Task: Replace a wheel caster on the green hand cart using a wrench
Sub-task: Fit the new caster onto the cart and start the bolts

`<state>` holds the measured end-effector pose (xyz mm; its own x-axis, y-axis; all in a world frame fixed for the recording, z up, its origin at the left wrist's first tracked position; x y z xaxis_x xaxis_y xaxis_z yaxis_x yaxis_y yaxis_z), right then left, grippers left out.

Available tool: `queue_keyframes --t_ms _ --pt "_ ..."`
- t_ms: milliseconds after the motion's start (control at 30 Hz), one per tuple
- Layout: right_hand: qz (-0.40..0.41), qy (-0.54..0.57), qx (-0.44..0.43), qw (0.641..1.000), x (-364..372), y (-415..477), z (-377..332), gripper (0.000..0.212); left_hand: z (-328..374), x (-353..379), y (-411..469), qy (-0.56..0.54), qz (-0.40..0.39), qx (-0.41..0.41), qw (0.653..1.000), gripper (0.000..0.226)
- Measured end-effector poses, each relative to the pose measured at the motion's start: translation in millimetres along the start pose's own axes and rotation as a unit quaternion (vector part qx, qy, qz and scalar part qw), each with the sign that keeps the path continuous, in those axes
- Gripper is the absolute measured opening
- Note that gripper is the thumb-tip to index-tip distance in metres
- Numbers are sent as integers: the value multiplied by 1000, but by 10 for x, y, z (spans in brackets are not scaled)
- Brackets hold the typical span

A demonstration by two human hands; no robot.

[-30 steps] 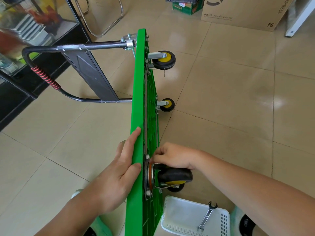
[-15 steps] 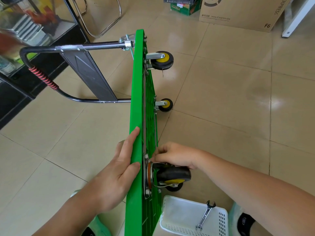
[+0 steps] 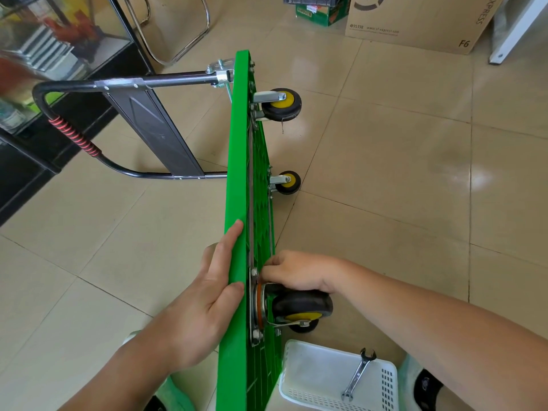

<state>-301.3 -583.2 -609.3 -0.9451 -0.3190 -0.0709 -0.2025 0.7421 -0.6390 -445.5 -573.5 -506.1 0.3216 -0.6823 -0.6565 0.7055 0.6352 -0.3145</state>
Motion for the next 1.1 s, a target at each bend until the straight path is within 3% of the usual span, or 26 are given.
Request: queue_keyframes --t_ms 267,400,500,733,1100 --pt "9 56 10 998 -22 -46 40 28 3 -2 -10 0 -4 1 1000 76" --pt "1 90 -11 996 -65 -42 62 34 16 -2 0 2 -6 1 1000 76" --pt "4 47 -27 998 -76 -19 32 22 6 -9 1 4 -6 -2 1000 76" --pt "-3 -9 -48 999 -17 39 -11 23 -3 -4 7 4 2 -2 1000 76" --pt "-5 95 -5 995 -44 2 102 31 -1 -3 7 7 -3 3 1000 75"
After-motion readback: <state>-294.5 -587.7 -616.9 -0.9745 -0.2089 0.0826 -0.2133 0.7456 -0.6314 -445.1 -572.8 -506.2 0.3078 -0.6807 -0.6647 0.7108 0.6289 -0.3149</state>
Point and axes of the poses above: each hand's wrist, its own y-axis towards the middle knuckle, its own x-axis out of the palm, z = x × y, the point moved 7 cm from there along y, towards the middle knuckle, and after that the axes turned 11 degrees about y, right-handed, at the moved point
